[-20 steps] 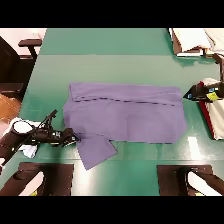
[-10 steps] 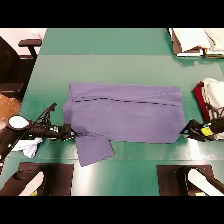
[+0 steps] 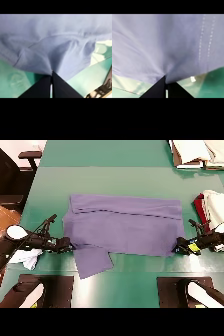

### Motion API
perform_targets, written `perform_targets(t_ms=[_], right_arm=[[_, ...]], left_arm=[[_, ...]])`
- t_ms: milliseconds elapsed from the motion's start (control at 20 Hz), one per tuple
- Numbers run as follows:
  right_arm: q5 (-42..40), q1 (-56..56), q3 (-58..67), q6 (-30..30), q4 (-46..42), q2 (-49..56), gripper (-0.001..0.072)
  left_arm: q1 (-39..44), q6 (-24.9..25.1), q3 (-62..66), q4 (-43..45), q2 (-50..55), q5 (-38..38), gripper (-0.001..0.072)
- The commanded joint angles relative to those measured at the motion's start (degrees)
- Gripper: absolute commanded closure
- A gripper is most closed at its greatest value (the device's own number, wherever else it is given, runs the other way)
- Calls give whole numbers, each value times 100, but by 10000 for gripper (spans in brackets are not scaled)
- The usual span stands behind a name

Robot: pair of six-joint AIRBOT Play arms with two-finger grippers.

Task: Fold the shirts.

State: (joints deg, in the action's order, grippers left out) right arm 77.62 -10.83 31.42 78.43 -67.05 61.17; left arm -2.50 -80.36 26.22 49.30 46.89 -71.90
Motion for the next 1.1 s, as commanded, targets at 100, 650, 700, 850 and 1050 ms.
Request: perform_targets(t_ms=[100, 650, 700, 850, 1050], right_arm=[[918, 79, -20, 28, -695, -1360, 696], [122, 903, 2188, 262, -804, -173, 697], [55, 975, 2505, 262, -804, 223, 697], [-26, 1078, 3346, 262, -802, 1233, 697], [-267, 1110, 4275, 262, -800, 2256, 697]], left_arm=[[2, -614, 229, 496, -966, -962, 687], [2, -358, 2006, 472, 157, 76, 687], [2, -243, 2216, 468, 629, 245, 686], [2, 125, 2990, 431, 2076, 557, 686], [2, 289, 4258, 426, 3768, 772, 684]])
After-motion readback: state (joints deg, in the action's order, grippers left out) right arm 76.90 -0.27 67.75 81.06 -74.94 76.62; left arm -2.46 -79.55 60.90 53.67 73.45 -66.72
